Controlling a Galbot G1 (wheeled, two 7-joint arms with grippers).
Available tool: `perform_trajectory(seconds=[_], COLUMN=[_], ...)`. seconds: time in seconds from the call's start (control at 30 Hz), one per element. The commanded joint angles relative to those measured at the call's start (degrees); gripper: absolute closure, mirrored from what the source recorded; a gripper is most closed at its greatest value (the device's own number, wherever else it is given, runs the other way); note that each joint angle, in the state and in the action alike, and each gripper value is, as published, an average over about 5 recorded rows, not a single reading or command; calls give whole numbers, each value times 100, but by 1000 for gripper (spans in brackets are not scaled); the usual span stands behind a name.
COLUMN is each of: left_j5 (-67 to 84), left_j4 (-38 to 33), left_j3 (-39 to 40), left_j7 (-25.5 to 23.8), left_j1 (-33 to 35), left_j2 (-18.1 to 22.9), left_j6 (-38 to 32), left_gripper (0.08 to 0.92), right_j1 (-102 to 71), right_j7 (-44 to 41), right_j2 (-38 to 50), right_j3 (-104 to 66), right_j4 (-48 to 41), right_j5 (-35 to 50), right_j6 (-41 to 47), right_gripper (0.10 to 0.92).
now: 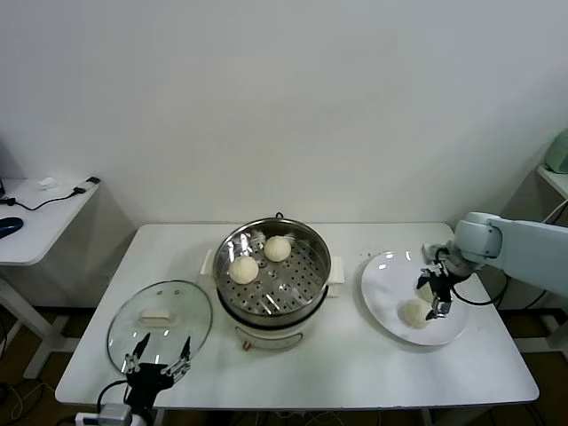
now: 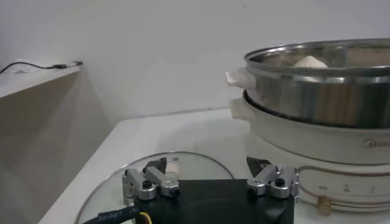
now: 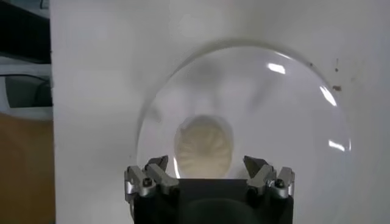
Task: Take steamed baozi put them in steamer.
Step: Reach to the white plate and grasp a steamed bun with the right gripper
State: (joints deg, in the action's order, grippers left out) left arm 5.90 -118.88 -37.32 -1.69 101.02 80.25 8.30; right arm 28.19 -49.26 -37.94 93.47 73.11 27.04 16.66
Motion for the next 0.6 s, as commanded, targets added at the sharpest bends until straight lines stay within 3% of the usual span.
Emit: perform_trajectory(seconds=[0.03,0.37,0.6], left_j5=[-5,7,2], left_j4=[16,21,8], left_j3=[-21,1,1], left_j7=[3,6,7], left_j1=[32,32,48], left_j2=[-10,5,3], left_j6=[-11,-11,-4], left_gripper=[177,177,177], right_j1=[-884,-897,-644], right_j7=[174,181,46], right_j2=[-143,-282,-176], right_j3=[-658,-670,-538], right_j4=[-436,-507,-301], right_j5=[-305,-300,-282], right_j6=[101,138,136], right_gripper=[203,213,346])
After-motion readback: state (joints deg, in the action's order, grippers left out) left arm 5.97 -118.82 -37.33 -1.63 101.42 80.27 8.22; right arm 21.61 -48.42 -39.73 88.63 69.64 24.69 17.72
